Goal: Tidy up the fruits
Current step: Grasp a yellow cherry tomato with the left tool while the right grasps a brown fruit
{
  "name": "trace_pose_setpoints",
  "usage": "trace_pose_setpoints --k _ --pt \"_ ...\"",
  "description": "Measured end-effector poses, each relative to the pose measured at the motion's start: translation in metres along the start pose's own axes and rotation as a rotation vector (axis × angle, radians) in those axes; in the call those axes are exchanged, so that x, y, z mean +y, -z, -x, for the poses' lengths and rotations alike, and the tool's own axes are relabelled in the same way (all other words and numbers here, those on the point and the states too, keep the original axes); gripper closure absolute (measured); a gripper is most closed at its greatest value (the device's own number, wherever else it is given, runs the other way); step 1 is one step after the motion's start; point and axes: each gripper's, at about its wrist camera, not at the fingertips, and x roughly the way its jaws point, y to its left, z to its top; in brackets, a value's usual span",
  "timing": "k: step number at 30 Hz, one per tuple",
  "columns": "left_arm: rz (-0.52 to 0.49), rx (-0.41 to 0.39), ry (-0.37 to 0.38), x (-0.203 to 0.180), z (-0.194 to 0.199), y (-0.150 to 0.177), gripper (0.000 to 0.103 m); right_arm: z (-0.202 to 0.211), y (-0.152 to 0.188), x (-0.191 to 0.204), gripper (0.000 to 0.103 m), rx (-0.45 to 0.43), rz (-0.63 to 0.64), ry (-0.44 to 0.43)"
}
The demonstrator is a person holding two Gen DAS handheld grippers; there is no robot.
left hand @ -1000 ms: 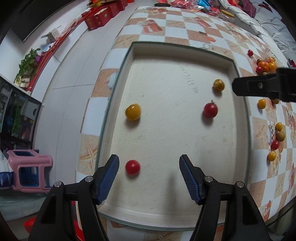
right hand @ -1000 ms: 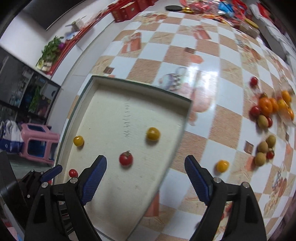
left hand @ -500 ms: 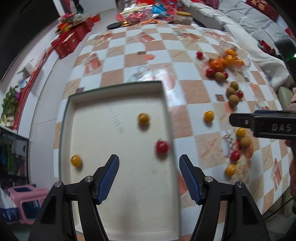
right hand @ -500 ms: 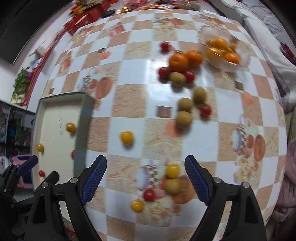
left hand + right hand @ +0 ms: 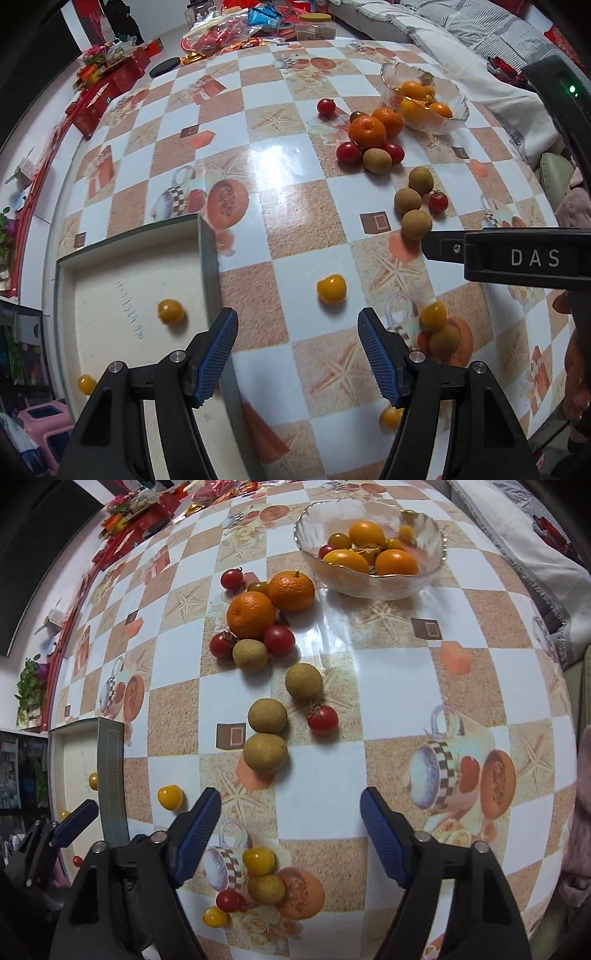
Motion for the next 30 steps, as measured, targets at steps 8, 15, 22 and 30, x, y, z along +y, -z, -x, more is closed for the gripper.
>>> trace_pose_setpoints --k 8,15,22,30 --pt "0.024 0.029 -0.001 -0.002 -0.032 -0.013 0.034 -0.022 -0.012 0.006 0.042 0.041 0.018 -0.037" --pt "0.011 0.047 0.000 -0.009 -0.046 -0.019 0.035 -0.025 -0.022 0.014 0.052 0.032 0.065 -0.034" --pt "0.008 0.053 -0.003 -0.014 -0.047 -0.019 0.051 -0.028 -0.022 0.023 0.071 0.024 0.121 0.030" --pt "0.016 0.060 0.082 -0.023 -0.039 -0.013 0.081 -0.020 -0.017 0.011 0.072 0.008 0.072 -0.020"
